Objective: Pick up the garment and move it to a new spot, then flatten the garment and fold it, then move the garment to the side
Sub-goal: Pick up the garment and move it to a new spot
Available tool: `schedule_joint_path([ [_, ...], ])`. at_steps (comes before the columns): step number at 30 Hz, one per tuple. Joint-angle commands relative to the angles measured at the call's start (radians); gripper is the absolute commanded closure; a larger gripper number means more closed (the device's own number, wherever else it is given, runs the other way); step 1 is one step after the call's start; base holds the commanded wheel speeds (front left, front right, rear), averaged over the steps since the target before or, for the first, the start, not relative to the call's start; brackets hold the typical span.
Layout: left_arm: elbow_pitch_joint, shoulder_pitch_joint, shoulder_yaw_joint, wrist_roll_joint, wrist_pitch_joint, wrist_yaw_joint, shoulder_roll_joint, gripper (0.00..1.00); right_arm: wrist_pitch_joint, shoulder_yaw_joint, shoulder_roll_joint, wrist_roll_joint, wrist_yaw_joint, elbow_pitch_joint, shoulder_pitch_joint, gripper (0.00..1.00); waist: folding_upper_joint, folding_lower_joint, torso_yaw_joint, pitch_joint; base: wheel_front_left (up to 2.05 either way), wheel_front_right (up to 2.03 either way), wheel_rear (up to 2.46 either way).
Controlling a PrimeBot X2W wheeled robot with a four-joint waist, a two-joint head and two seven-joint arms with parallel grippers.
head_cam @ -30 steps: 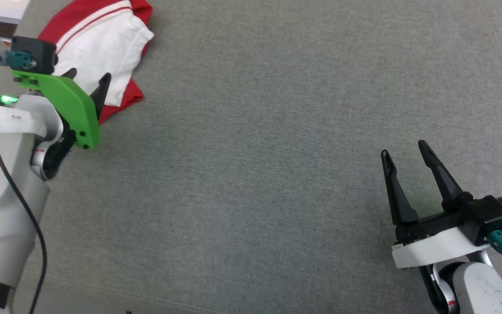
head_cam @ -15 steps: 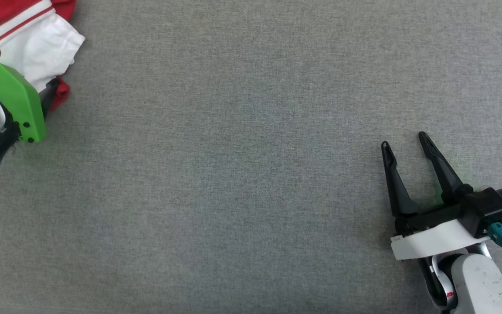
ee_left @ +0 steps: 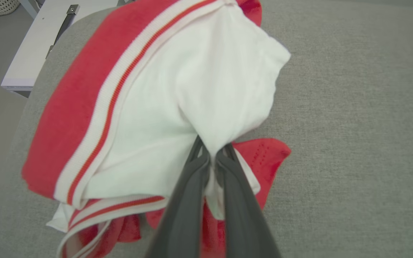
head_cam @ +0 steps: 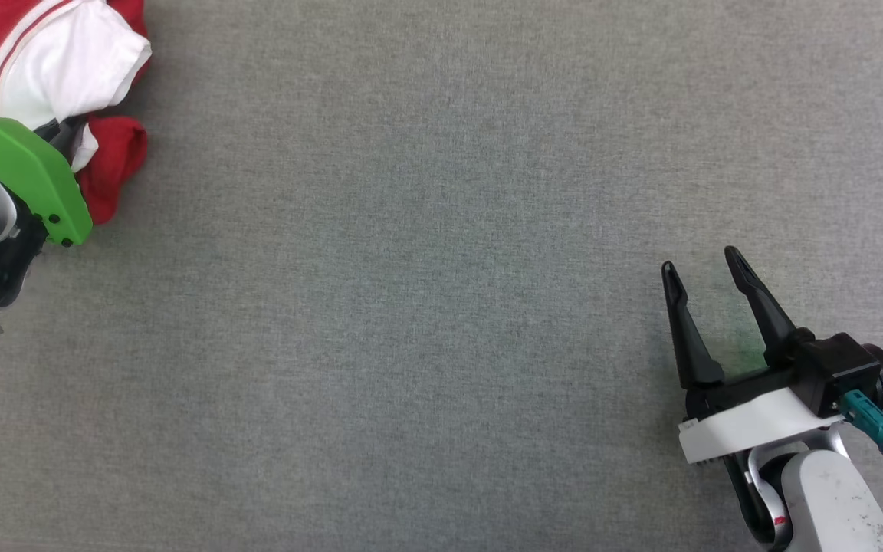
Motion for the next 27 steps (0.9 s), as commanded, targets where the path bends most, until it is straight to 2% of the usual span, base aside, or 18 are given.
schedule_joint_path([
  [1,-0.017,0.017,0.008,-0.004,-0.027,-0.003,0.001,1.0,-0.009,-0.005,0.008,0.005,-0.001,0.008,0.008,0.0,0.0,0.0,0.005,-0.084,0.0,0.0,0.0],
  [8,-0.126,0.049,0.0,0.01,-0.071,0.014,0.0,1.0,-0.009,-0.024,0.029,0.012,-0.001,0.027,0.05,0.0,0.0,0.0,0.005,-0.201,0.0,0.0,0.0],
  [15,-0.324,0.117,-0.046,0.008,-0.027,0.078,-0.058,1.0,-0.009,-0.052,0.048,0.016,-0.001,0.032,0.09,0.0,0.0,0.0,-0.017,-0.294,0.0,0.0,0.0],
  [18,-0.4,0.145,-0.073,0.01,-0.015,0.115,-0.102,1.0,-0.009,-0.066,0.053,0.016,-0.001,0.028,0.104,0.0,0.0,0.0,-0.034,-0.318,0.0,0.0,0.0],
  [21,-0.451,0.168,-0.108,0.012,-0.014,0.144,-0.174,1.0,-0.009,-0.089,0.056,0.014,-0.001,0.023,0.114,0.0,0.0,0.0,-0.06,-0.334,0.0,0.0,0.0],
  [24,-0.462,0.179,-0.165,0.065,-0.033,0.163,-0.227,1.0,-0.009,-0.1,0.054,0.01,-0.001,0.022,0.116,0.0,0.0,0.0,-0.092,-0.342,0.0,0.0,0.0],
  [27,-0.446,0.211,-0.213,0.072,-0.048,0.184,-0.317,1.0,-0.009,-0.117,0.045,0.011,-0.001,0.016,0.111,0.0,0.0,0.0,-0.133,-0.341,0.0,0.0,0.0],
])
